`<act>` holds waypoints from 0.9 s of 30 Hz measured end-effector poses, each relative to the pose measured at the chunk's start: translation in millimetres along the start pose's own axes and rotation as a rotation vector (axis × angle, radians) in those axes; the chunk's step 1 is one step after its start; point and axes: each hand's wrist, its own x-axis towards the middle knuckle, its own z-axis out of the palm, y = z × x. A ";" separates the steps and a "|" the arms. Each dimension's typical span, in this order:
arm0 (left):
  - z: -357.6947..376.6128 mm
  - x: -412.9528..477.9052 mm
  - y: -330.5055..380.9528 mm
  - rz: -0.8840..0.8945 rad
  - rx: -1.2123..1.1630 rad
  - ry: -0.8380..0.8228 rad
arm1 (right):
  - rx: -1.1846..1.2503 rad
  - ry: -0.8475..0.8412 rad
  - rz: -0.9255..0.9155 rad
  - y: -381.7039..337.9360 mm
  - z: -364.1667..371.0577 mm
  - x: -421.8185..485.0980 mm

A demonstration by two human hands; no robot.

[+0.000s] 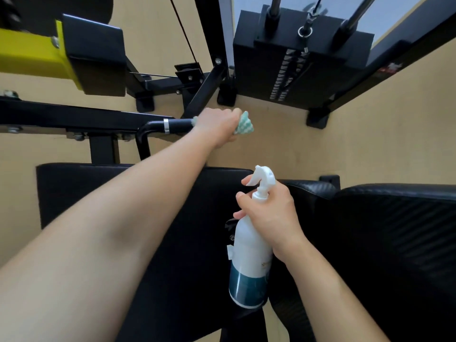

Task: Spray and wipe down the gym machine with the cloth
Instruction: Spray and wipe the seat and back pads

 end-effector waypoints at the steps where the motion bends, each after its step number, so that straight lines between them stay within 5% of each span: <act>1: 3.1 5.1 8.0 0.027 0.010 0.021 | 0.001 0.005 0.000 0.5 -0.4 -0.5; 5: 9.3 4.0 -1.9 0.078 0.038 0.067 | -0.003 0.011 0.011 0.9 -2.2 -1.5; 15: 16.0 -73.2 -91.7 -0.174 0.054 0.138 | -0.015 -0.048 0.023 -6.9 10.2 -2.8; 20: 18.6 -61.1 -71.8 -0.223 0.110 0.130 | -0.034 -0.075 0.039 -4.7 12.5 -6.4; 27: 12.8 -3.3 0.2 -0.038 0.031 0.111 | -0.039 -0.036 0.034 2.1 11.6 -6.4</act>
